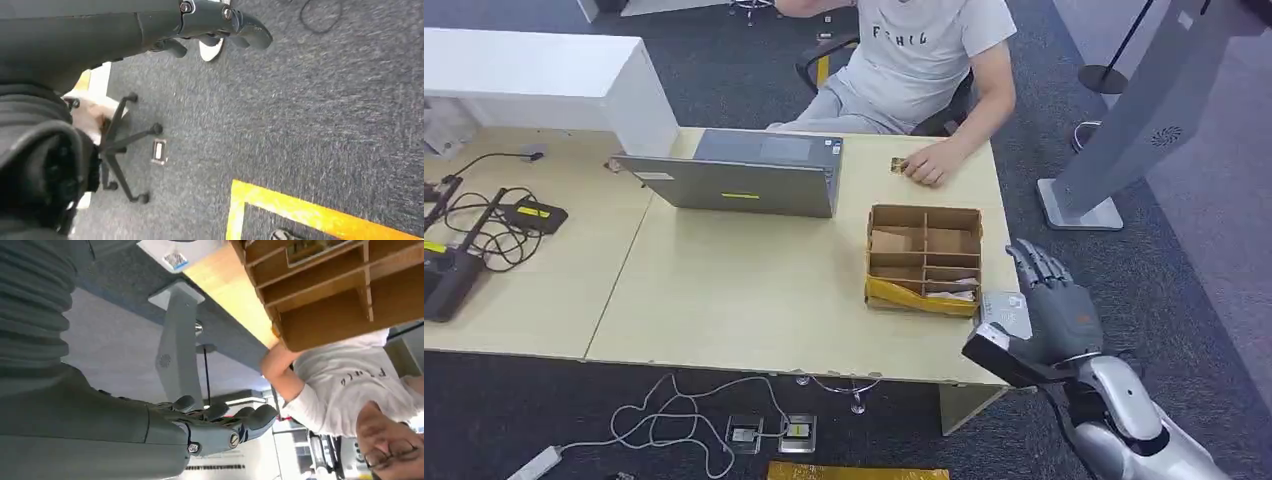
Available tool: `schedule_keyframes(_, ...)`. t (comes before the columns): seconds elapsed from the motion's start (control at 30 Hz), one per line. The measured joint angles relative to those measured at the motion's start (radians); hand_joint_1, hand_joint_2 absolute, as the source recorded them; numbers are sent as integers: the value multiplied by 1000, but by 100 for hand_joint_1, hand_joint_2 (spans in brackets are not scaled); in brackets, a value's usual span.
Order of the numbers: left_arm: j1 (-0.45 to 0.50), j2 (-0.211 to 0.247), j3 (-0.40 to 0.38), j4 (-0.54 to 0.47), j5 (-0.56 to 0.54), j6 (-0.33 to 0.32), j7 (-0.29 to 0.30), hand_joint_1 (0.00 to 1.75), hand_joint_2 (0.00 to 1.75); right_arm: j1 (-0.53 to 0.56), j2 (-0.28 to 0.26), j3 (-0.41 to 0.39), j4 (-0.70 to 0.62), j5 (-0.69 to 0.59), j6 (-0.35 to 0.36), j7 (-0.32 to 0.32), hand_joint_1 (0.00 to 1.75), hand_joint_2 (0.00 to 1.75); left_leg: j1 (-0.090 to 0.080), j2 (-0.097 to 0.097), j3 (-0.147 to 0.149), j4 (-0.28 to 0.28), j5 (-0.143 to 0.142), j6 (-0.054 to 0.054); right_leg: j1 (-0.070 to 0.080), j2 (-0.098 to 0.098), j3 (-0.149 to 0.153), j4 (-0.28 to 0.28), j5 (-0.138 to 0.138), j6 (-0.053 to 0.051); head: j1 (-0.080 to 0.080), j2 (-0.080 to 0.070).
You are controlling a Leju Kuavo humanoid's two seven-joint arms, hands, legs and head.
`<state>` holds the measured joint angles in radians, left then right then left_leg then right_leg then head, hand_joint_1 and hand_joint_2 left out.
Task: Pass the card to the sensor for recognition and then transmit it.
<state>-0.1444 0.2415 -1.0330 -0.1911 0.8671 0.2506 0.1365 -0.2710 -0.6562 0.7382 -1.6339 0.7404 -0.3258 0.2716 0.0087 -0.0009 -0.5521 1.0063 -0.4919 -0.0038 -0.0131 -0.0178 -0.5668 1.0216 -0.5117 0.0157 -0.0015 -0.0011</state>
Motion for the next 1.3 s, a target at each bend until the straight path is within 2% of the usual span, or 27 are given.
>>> schedule_keyframes(0.3,-1,-3,0,0,16,0,4,0,0,8,94,0,27,6,32,6,0,175,0,0,0,0,0,0,0,0,0,0,0,0,0,0)
schedule_keyframes(0.5,-1,-3,0,0,17,1,4,0,0,5,134,0,41,3,35,0,0,175,0,0,0,0,0,0,0,0,0,0,0,0,0,0)
schedule_keyframes(1.0,0,-3,0,0,17,0,2,0,0,1,167,0,69,4,35,-2,0,175,0,0,0,0,0,0,0,0,0,0,0,0,0,0)
schedule_keyframes(1.3,-1,-7,0,0,6,-8,-3,0,0,-24,189,-1,90,50,32,-33,0,175,0,0,0,0,0,0,0,0,0,0,0,0,0,0)
